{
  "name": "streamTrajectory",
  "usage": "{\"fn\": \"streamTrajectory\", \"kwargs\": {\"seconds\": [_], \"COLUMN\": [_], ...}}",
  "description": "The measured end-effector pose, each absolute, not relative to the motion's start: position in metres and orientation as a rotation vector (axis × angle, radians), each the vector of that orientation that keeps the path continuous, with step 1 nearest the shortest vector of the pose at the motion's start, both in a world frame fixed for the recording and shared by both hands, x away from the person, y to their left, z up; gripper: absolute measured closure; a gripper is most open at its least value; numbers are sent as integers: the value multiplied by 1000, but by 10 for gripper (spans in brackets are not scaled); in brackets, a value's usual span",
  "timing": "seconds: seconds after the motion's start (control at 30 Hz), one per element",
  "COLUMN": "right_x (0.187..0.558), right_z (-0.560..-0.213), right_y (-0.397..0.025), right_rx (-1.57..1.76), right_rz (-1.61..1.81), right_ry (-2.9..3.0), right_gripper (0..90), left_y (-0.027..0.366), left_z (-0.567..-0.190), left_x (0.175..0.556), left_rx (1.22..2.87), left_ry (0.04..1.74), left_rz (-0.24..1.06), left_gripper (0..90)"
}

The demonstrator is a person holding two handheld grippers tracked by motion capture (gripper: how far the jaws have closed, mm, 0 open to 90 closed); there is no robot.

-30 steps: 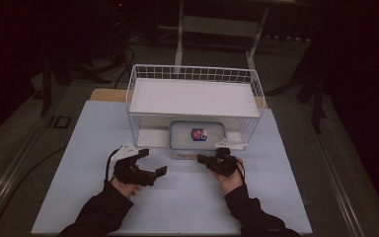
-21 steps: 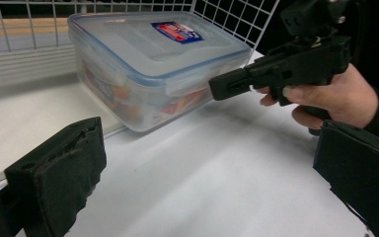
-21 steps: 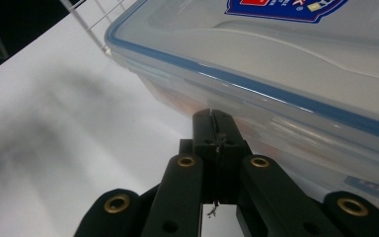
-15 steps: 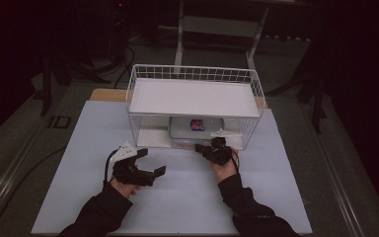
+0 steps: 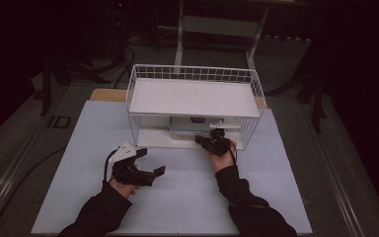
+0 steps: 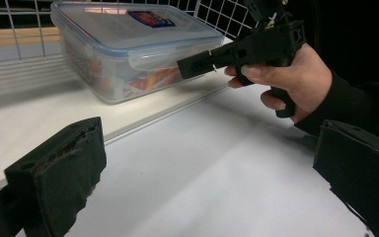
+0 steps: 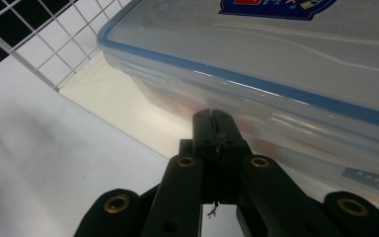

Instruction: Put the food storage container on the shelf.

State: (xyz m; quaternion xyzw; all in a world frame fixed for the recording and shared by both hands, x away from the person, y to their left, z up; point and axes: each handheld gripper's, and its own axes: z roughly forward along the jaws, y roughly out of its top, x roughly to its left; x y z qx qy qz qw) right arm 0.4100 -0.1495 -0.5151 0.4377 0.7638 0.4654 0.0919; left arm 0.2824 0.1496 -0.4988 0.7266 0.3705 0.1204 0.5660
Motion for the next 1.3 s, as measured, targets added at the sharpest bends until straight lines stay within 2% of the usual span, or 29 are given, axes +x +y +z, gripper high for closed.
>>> {"fn": "streamTrajectory", "kwargs": {"seconds": [0.3,0.4,0.53,0.6,0.63,0.67,0.73,1.3], "right_x": [408,399,386,383,383,376,370,315], "right_z": [-514,-513,-513,-513,-513,-511,-509,-497], "right_y": [-149,-148,-151,-151,-151,-153,-156,-190], "right_rx": [1301,1273,1237,1228,1228,1200,1161,1032], "right_rz": [1413,1430,1460,1473,1473,1519,1593,1581], "right_ry": [2271,2278,2294,2297,2297,2301,2329,2309], "right_gripper": [876,740,504,504,458,285,193,195], "left_y": [148,148,147,147,146,146,146,146], "left_z": [-497,-495,-495,-495,-494,-494,-494,-493], "left_x": [281,279,277,277,276,276,275,266], "left_rx": [1714,1712,1718,1718,1726,1724,1726,1745], "left_ry": [863,858,851,851,842,839,839,806], "left_rz": [280,279,276,276,280,284,281,278], "left_gripper": [0,0,0,0,0,0,0,0]}}
